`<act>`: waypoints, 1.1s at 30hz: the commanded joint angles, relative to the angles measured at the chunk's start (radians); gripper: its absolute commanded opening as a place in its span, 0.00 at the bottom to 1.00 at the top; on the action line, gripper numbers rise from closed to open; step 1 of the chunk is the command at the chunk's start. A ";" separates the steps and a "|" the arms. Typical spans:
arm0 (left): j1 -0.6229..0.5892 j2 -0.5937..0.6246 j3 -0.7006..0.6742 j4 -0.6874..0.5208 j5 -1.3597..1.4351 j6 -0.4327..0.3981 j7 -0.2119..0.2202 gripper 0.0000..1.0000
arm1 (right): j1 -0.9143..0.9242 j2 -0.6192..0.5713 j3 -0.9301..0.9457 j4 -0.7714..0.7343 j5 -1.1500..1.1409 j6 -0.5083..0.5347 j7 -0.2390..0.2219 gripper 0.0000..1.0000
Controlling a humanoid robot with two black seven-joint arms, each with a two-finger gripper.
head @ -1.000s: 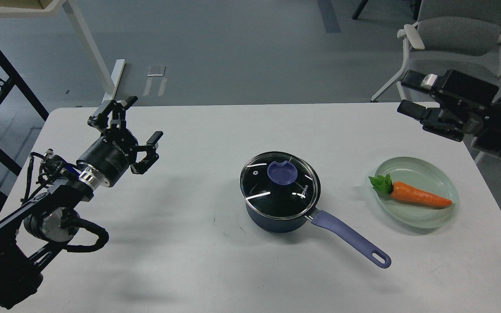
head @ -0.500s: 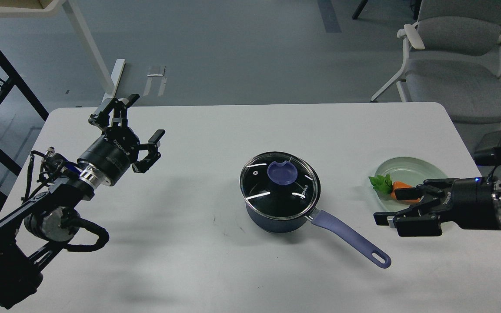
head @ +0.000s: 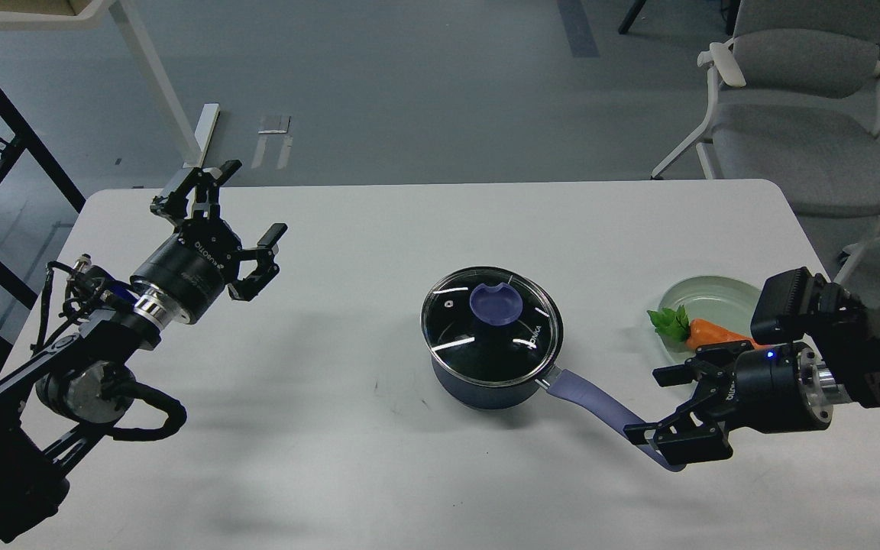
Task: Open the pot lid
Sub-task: 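Grasp the purple saucepan handle with the right gripper and hold it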
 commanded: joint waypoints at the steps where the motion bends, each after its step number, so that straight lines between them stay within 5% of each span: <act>1: 0.002 0.006 -0.002 -0.010 0.000 0.000 0.000 0.99 | 0.083 0.019 -0.080 -0.010 -0.024 0.018 0.000 0.99; 15: 0.009 0.008 -0.003 -0.018 0.000 -0.002 0.000 0.99 | 0.168 0.106 -0.225 -0.067 -0.062 0.018 0.000 0.98; 33: 0.012 0.016 -0.014 -0.027 -0.002 -0.002 0.000 0.99 | 0.185 0.142 -0.236 -0.120 -0.062 0.014 0.000 0.66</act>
